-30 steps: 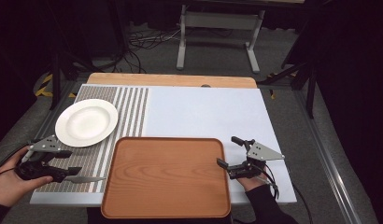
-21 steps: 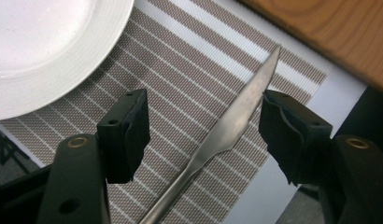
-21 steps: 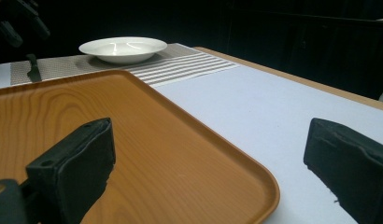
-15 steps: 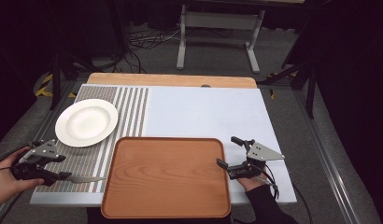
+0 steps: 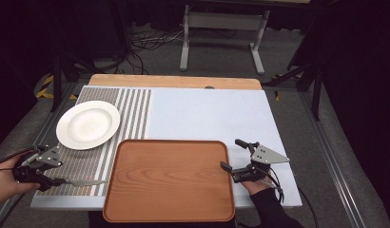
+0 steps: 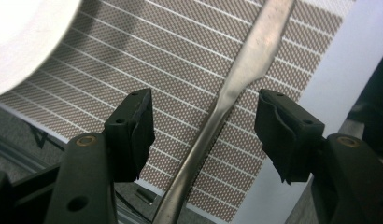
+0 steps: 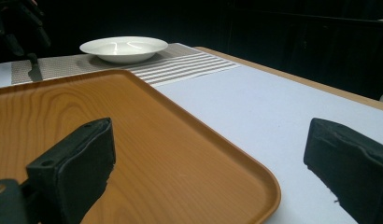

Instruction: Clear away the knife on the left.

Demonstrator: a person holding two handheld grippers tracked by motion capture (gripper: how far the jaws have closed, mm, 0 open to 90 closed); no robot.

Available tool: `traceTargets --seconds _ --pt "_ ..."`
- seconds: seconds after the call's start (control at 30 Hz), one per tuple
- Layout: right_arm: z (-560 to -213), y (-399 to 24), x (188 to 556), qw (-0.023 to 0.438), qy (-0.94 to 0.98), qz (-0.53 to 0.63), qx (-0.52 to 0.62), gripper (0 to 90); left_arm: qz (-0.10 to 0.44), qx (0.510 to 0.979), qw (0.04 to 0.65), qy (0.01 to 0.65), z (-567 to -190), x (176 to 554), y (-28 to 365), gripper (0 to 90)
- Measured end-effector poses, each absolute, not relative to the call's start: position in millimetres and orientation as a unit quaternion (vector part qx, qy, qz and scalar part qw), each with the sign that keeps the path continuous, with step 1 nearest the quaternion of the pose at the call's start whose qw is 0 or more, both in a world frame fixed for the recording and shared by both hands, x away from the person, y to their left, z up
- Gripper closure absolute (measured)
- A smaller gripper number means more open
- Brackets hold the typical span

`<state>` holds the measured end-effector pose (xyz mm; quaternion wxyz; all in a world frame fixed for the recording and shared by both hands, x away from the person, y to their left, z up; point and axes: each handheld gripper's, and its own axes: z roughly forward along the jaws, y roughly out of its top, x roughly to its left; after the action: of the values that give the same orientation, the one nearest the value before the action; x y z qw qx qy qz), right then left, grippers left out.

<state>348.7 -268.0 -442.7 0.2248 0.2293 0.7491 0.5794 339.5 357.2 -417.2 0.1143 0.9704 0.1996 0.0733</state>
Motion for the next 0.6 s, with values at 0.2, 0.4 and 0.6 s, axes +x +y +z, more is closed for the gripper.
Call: traceTargets --seconds 0.2,0.4,0.6 --pt "-443 -268 349 0.225 0.75 0.578 0.229 3.0 0.058 0.982 0.082 0.162 -423 344 357 42.8" --pt "-443 -268 350 0.225 0.75 0.578 0.232 3.0 0.046 0.991 0.051 0.114 -426 349 355 50.4" --pt "-444 -268 350 0.225 0.749 0.577 0.233 3.0 0.037 0.996 0.027 0.078 -429 355 354 53.6"
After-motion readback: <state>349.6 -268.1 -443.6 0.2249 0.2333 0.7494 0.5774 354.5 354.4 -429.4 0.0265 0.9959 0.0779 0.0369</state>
